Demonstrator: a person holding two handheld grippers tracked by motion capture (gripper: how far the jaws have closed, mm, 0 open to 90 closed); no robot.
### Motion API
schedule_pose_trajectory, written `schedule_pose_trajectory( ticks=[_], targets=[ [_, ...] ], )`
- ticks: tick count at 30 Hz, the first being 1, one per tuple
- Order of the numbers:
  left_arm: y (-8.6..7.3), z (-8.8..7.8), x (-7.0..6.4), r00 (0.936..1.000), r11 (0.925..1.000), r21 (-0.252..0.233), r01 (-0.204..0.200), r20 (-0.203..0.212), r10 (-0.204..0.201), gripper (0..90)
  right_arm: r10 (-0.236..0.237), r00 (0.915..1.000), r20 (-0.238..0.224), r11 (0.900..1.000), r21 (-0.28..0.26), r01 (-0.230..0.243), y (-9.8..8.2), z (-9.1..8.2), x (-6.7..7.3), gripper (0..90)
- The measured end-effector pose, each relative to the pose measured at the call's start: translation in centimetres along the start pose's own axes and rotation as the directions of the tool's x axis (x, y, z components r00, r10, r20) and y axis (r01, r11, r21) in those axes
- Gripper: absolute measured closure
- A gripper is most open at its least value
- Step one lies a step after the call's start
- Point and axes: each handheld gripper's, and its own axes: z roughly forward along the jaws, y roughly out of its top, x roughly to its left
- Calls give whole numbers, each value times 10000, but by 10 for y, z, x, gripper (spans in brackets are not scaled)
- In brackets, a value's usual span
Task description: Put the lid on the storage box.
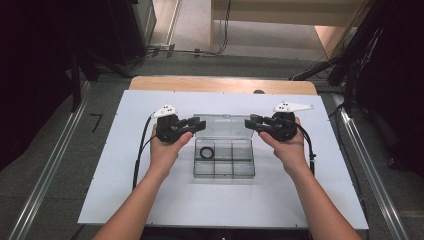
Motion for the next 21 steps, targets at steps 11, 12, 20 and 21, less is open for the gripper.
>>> schedule_pose_trajectory(
  ticks=[11,12,20,21],
  targets=[
    [-1,-3,-2,10000,10000,17,-70,43,70,595,-15,10000,44,9999,-113,16,-4,-3,5,598],
    [-2,-4,-2,10000,10000,-18,-59,22,59,569,-29,10000,39,9999,-109,29,-4,-3,5,596],
    [-13,-22,1,10000,10000,-68,-15,-26,15,573,-112,9999,42,9998,-166,112,-8,-6,10,583],
    [-15,-24,1,10000,10000,3,-67,-30,67,586,-146,9999,25,9998,-168,146,-9,-6,10,581]
  ],
)
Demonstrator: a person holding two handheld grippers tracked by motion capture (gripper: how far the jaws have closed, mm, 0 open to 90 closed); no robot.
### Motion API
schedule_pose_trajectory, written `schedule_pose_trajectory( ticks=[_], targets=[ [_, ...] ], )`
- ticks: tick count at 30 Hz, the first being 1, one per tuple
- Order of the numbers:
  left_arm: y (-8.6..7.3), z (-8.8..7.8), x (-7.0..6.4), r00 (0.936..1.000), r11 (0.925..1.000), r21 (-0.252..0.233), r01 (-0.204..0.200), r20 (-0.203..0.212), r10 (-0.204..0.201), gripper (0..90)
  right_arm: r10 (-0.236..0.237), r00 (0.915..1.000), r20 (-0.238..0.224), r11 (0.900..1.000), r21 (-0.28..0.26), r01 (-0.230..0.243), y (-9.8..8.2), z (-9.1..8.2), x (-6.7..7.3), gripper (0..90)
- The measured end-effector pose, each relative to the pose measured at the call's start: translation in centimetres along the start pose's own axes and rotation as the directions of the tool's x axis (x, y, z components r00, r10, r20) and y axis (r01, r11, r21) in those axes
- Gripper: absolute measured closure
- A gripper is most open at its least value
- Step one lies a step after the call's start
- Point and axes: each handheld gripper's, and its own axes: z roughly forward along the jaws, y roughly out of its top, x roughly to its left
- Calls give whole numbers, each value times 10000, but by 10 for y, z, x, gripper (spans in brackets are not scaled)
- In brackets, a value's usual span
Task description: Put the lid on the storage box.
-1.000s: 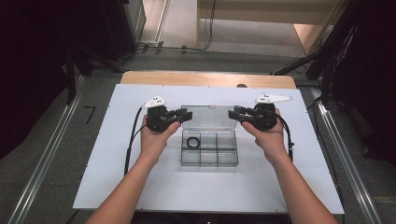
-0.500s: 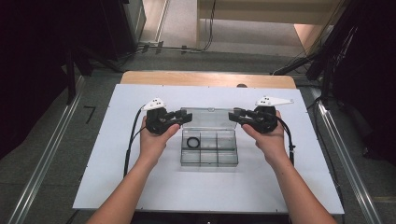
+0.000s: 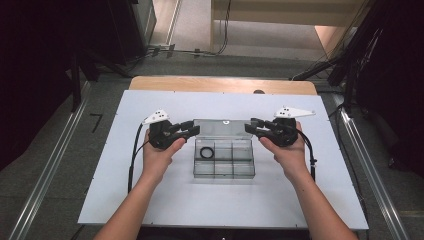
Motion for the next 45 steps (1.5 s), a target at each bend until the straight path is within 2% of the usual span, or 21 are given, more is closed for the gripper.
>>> schedule_pose_trajectory(
  ticks=[10,15,24,37,42,45],
  targets=[
    [-14,-6,-8,9992,9985,533,-145,-372,165,777,-88,10000,35,10000,-43,88,-4,-3,5,568],
    [-19,-5,-13,9999,9986,525,-107,16,106,885,-206,9998,39,9998,1,206,-6,-5,8,562],
    [-19,-4,-16,9987,9988,489,-88,501,63,897,-266,9996,28,9996,-40,266,-8,-8,11,539],
    [-19,-5,-17,9987,9984,511,-251,454,227,899,-647,9979,-22,9978,140,647,-11,-11,19,453],
    [-19,-5,-17,9987,9981,552,-271,438,247,899,-614,9981,-100,9977,268,617,-13,-13,18,407],
    [-19,-4,-17,9989,9983,536,-219,434,196,900,-438,9989,-170,9989,177,441,-14,-15,17,344]
  ],
)
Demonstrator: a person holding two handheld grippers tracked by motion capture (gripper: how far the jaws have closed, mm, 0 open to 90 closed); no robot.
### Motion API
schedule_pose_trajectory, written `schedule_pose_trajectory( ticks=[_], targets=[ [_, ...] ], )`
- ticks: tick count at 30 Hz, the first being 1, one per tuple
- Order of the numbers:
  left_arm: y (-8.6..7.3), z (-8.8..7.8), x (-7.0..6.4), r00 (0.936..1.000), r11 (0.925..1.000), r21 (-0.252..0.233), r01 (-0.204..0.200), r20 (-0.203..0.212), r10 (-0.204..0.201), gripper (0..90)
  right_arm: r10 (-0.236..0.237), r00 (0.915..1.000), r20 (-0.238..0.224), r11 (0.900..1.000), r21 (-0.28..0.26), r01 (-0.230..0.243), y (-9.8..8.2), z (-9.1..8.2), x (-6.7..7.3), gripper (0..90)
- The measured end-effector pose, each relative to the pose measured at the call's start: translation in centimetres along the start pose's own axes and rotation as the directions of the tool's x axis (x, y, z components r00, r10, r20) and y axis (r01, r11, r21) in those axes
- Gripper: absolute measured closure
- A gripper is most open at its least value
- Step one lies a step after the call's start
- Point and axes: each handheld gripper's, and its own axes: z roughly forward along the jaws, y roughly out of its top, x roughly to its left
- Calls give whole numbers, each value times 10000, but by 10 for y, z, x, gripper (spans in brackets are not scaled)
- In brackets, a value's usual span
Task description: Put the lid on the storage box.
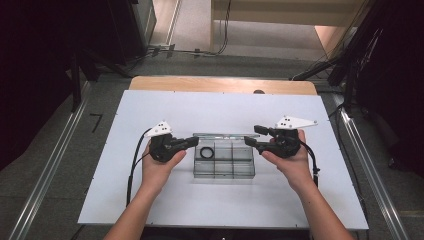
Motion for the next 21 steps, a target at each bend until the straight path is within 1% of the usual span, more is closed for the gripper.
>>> schedule_pose_trajectory(
  ticks=[4,8,12,15,17,18,21],
  targets=[
    [0,0,0,10000,10000,5,17,-3,-17,900,230,9997,-11,9997,-94,-230,-1,-5,-2,274],
    [0,0,0,10000,10000,10,-3,7,3,900,390,9992,10,9991,-165,-390,-5,-11,-5,276],
    [0,-1,1,9999,10000,-25,58,84,-58,900,570,9983,127,9983,-108,-569,-14,-16,-8,395],
    [-1,-1,1,9999,10000,-21,59,88,-58,900,794,9968,85,9968,-44,-794,-21,-19,-11,477],
    [-1,-1,1,9999,10000,-21,48,94,-47,900,999,9948,175,9949,120,-1001,-26,-19,-12,538],
    [-1,-1,1,9999,10000,-27,52,95,-51,900,1038,9945,159,9944,186,-1041,-27,-18,-12,568],
    [-1,-2,1,9999,10000,-17,37,114,-37,900,1200,9923,321,9916,456,-1214,-33,-15,-12,664]
  ],
)
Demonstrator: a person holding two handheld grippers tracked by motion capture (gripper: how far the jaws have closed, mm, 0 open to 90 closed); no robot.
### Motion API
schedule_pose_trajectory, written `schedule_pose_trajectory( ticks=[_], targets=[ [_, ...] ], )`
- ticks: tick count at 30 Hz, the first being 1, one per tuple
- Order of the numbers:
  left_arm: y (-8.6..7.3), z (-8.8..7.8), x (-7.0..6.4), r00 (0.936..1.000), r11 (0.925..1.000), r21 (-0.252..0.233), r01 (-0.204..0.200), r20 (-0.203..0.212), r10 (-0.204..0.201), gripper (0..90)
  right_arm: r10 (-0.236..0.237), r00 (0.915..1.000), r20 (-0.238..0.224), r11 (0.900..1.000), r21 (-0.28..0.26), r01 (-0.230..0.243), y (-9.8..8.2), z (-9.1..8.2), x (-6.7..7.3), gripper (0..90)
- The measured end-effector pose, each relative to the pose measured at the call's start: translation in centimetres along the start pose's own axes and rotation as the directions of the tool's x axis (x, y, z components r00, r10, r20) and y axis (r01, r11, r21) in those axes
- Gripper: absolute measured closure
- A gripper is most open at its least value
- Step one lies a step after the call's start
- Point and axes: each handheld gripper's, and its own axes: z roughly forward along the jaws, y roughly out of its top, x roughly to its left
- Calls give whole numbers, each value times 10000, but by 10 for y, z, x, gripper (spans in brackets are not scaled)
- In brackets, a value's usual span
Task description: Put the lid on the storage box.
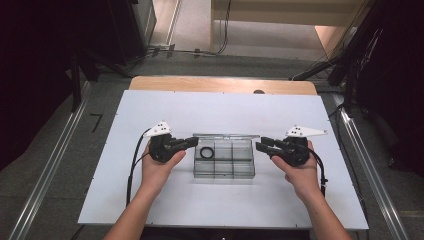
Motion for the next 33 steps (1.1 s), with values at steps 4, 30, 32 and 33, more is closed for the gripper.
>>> schedule_pose_trajectory(
  ticks=[4,30,32,33],
  targets=[
    [-1,0,0,10000,10000,-29,11,49,-10,900,136,9994,303,9992,360,-147,-5,5,2,823],
    [-22,-15,-10,9985,9999,100,-99,534,93,900,-669,9962,-556,9977,-136,663,-21,-3,16,881],
    [-23,-15,-11,9983,9998,124,-153,565,146,900,-707,9956,-615,9975,-105,702,-22,-3,16,881],
    [-24,-15,-12,9983,9998,162,-152,567,143,900,-740,9954,-602,9973,-65,737,-23,-3,17,882]
  ],
)
